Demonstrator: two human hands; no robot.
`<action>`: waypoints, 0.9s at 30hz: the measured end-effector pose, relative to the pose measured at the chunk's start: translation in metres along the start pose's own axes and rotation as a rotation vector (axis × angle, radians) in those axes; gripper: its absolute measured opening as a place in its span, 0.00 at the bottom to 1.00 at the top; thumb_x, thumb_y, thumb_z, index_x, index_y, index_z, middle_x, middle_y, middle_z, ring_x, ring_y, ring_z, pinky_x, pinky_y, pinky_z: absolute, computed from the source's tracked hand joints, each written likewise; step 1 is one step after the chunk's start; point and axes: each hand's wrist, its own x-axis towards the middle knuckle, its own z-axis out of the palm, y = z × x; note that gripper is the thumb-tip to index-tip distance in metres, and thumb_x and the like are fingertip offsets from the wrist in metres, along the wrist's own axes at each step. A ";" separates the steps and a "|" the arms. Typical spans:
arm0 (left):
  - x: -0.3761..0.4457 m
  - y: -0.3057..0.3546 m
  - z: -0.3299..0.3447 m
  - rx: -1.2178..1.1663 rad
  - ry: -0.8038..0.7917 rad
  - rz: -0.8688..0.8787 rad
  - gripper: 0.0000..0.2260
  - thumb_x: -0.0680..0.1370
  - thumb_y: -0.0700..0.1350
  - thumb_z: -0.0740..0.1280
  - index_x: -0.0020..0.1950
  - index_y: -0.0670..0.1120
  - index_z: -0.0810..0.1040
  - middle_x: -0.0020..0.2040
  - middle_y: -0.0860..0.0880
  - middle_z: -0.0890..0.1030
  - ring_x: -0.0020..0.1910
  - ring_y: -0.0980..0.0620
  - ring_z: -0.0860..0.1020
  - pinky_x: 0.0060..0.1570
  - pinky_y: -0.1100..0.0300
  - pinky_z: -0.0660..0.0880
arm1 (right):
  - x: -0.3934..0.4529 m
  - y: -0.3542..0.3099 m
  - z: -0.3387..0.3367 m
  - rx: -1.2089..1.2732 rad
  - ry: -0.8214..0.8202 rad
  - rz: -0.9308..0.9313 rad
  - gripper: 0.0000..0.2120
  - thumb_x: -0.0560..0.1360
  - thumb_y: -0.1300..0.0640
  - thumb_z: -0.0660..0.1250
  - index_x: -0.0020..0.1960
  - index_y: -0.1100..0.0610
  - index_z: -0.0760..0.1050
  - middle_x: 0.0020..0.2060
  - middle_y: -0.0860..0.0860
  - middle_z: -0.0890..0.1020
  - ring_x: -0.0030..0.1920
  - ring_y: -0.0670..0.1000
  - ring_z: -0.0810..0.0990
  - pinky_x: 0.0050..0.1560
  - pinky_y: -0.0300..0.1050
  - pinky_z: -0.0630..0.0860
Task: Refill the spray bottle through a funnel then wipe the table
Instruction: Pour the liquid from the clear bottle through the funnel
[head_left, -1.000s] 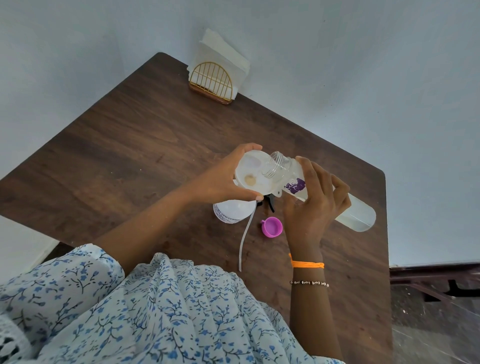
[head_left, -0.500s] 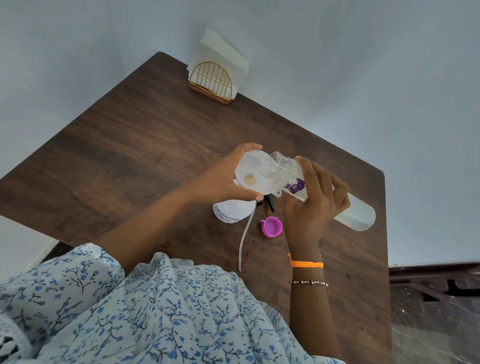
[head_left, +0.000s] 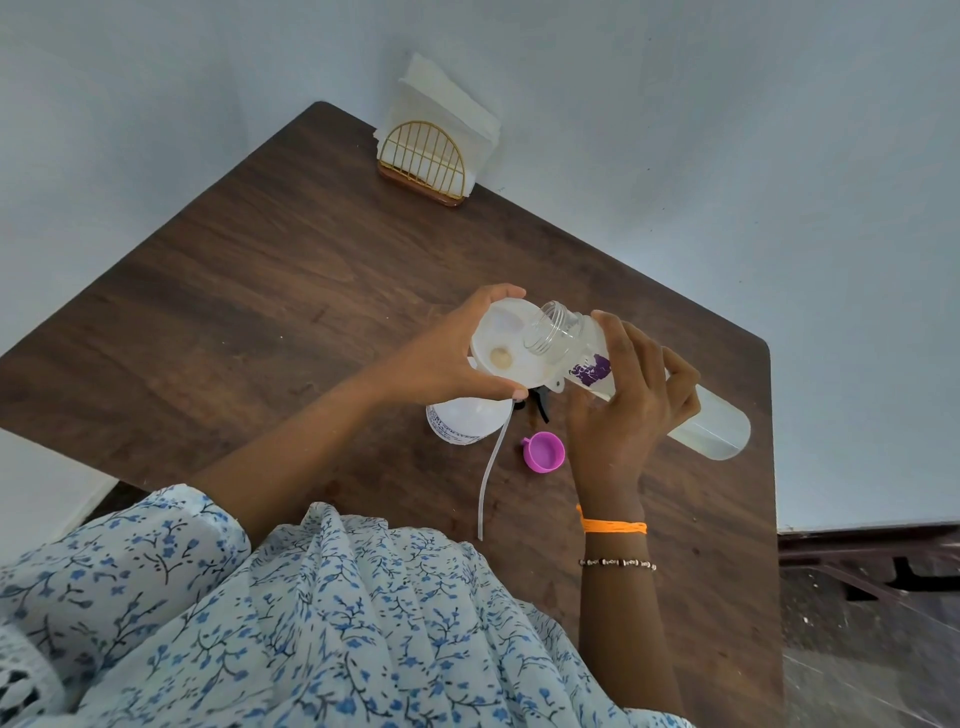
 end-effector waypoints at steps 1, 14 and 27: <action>0.000 0.000 0.000 -0.004 0.000 0.000 0.39 0.65 0.52 0.77 0.67 0.63 0.57 0.57 0.79 0.62 0.57 0.78 0.64 0.46 0.81 0.68 | 0.000 0.000 0.000 0.001 -0.004 0.002 0.27 0.59 0.68 0.77 0.57 0.55 0.79 0.53 0.51 0.82 0.54 0.60 0.75 0.52 0.48 0.61; 0.000 -0.001 0.000 -0.029 -0.006 0.001 0.39 0.66 0.49 0.78 0.69 0.60 0.58 0.60 0.72 0.64 0.58 0.75 0.65 0.50 0.79 0.69 | 0.000 0.000 0.001 0.016 0.005 0.012 0.29 0.58 0.70 0.75 0.57 0.53 0.79 0.53 0.49 0.82 0.55 0.52 0.69 0.52 0.48 0.61; 0.000 -0.001 -0.001 -0.030 -0.006 0.002 0.39 0.66 0.50 0.78 0.68 0.62 0.58 0.59 0.73 0.63 0.58 0.76 0.64 0.49 0.80 0.68 | 0.000 -0.002 0.001 0.003 -0.001 -0.001 0.29 0.58 0.70 0.76 0.57 0.54 0.79 0.53 0.49 0.82 0.55 0.55 0.71 0.52 0.49 0.61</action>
